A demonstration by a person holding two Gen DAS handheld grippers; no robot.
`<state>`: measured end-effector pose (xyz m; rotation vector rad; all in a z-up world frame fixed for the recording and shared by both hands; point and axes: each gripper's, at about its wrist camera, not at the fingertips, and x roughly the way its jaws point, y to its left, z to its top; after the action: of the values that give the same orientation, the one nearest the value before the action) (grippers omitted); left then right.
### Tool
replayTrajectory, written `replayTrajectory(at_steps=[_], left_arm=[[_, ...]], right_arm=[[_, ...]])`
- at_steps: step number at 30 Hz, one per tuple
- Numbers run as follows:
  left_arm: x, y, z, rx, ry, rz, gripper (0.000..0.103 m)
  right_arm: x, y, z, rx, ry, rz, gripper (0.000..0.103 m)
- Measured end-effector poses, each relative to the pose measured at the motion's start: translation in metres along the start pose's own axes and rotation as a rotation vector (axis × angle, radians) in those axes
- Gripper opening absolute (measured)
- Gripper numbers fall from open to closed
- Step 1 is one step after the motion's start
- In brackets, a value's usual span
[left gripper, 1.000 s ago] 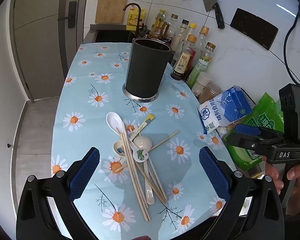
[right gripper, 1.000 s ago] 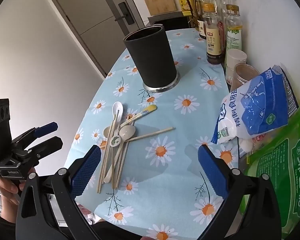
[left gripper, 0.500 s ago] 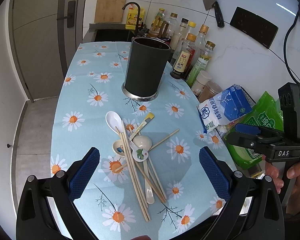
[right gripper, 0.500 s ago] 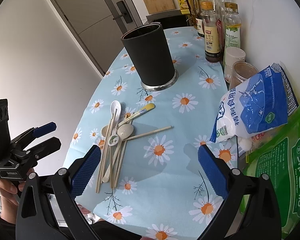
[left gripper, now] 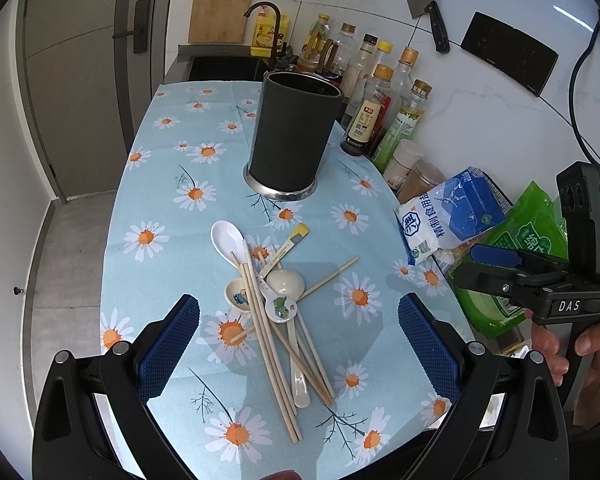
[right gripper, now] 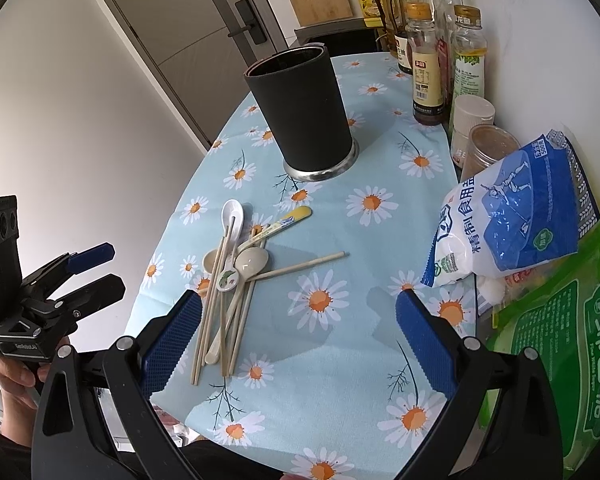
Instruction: Organize utensils
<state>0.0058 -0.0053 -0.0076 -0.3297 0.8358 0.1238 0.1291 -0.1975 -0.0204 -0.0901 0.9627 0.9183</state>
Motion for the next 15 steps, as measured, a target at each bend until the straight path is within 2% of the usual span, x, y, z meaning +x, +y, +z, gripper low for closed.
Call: replayTrajectory(at_steps=[4,10,12,15], left_arm=[[0.003,0.005,-0.001,-0.013,0.01,-0.004,0.097],[0.012,0.017,-0.005,-0.052,0.04,-0.056,0.096],[0.017,0.02,-0.008,-0.057,0.055,-0.077,0.091],[0.03,0.028,-0.014,-0.079,0.097,-0.081,0.08]], right_arm=[[0.002,0.0,0.0,-0.008,0.012,-0.014,0.096],[0.007,0.0,0.0,-0.021,0.029,-0.034,0.096],[0.007,0.0,0.0,-0.042,0.029,-0.059,0.096],[0.009,0.0,0.0,-0.04,0.031,-0.053,0.096]])
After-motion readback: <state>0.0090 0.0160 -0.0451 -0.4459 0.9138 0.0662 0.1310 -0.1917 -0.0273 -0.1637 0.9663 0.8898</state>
